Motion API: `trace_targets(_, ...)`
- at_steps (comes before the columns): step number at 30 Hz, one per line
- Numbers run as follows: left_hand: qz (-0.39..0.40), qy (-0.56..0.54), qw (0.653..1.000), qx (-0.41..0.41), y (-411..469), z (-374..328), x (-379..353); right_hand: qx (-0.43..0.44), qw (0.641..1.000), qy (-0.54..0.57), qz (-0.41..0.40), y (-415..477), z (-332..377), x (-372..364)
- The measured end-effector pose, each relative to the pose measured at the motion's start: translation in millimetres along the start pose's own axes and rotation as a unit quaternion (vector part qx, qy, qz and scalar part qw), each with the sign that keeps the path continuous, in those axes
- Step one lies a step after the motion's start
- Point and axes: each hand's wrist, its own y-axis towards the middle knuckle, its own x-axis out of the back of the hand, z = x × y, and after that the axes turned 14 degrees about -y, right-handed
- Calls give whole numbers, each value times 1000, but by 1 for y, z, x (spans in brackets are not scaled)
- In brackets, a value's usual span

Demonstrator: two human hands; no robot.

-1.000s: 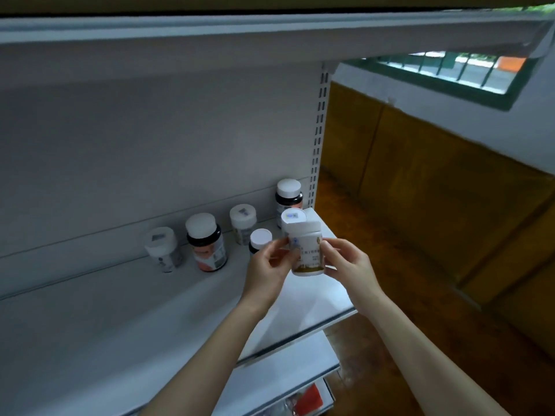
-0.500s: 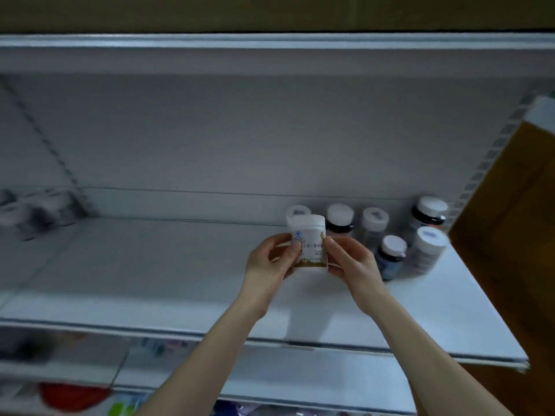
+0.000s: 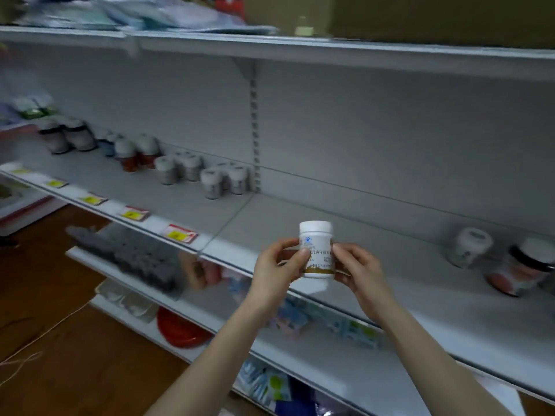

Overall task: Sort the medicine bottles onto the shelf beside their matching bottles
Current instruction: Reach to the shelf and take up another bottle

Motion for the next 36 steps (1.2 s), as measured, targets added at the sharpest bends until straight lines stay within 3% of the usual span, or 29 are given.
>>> trace_targets(9,-85,-3,995,-50,-5,-52,147,-2,995,-11,96,17,9,-160)
trace_targets(22,-190,17,979,-76,62,-98,282,10,979,-31,201,115,13,-317)
trace_targets(36,-105,103,987,-69,208,-127,343,69,972,-112,193,240,33,-366)
